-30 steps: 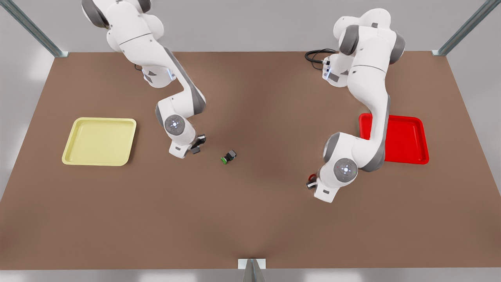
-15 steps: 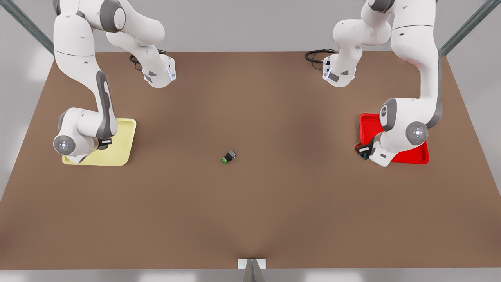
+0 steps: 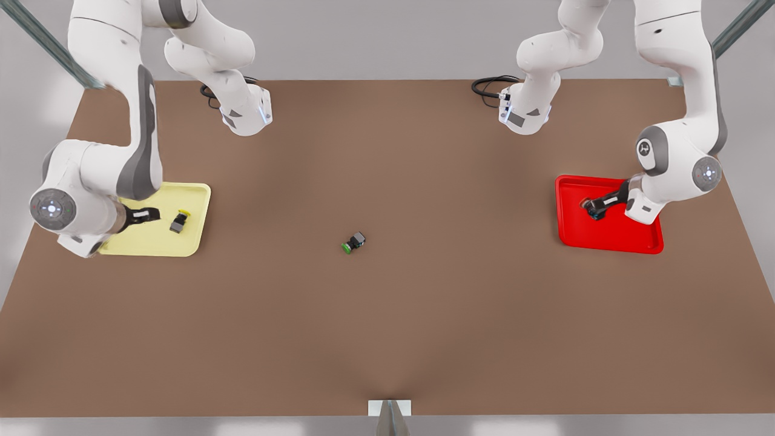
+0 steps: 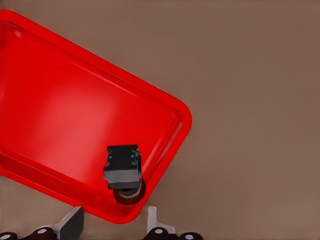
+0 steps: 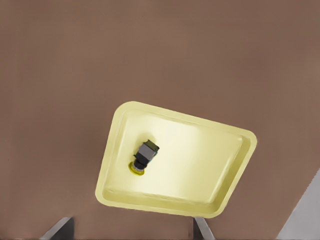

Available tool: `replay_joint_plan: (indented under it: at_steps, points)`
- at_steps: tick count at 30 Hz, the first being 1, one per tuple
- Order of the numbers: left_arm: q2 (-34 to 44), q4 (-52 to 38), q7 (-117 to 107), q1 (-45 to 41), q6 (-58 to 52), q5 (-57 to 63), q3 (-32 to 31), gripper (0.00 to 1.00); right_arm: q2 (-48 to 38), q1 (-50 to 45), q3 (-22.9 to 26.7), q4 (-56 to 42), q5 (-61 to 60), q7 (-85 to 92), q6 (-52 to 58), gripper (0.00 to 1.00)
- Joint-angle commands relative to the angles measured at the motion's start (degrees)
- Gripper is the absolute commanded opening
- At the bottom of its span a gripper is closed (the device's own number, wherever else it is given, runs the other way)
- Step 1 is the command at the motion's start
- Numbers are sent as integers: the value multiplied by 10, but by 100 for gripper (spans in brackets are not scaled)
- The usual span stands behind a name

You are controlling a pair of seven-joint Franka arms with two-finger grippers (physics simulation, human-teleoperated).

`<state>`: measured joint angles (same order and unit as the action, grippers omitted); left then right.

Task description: Place the switches on the corresponding trays according to their colors

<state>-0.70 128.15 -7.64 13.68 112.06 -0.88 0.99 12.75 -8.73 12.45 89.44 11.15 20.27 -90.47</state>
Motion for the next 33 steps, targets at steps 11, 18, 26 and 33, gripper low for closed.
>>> replay_joint_plan:
  at_steps: [11,18,26,33]
  points:
    - [-47,-310,-89,-73,-212,83,-150,100,-116,30,-37,-122,-16,5,47,100]
    - [-18,-435,36,-201,-296,14,77,100,-116,29,-38,-122,-15,5,47,100]
    - [-18,-439,35,-168,-315,19,45,100,-115,30,-38,-121,-15,6,47,100]
    - [-38,-423,31,-175,-310,20,45,100,-115,30,-37,-118,-15,6,47,100]
